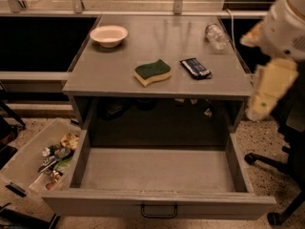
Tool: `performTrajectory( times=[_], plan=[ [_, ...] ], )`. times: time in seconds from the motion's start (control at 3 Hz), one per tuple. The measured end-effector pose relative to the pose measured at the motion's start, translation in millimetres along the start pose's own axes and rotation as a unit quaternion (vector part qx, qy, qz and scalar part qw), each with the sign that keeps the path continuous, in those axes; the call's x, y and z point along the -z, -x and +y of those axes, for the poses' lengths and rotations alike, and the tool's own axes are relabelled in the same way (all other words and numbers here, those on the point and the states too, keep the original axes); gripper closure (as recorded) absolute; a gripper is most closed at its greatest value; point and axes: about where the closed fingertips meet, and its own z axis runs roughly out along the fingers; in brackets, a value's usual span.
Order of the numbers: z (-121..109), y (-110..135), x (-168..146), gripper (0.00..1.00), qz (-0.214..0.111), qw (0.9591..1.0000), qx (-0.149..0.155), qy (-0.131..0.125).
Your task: Place sponge into top drawer
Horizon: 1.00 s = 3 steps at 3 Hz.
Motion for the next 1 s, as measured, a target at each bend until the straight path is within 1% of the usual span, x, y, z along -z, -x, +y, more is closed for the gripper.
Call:
performTrajectory(
  times=[0.33, 0.67, 1.0],
  plan=[
    [-46.5, 49.0, -10.7, 0.0, -0.026, 0.9965, 0.077, 0.016],
    [-82.1, 86.6, -19.2, 0.0, -0.048, 0.9896, 0.134, 0.023],
    [-130.5, 151.5, -66.1, 0.0, -0.065, 0.9789, 0.191, 0.03]
  ],
)
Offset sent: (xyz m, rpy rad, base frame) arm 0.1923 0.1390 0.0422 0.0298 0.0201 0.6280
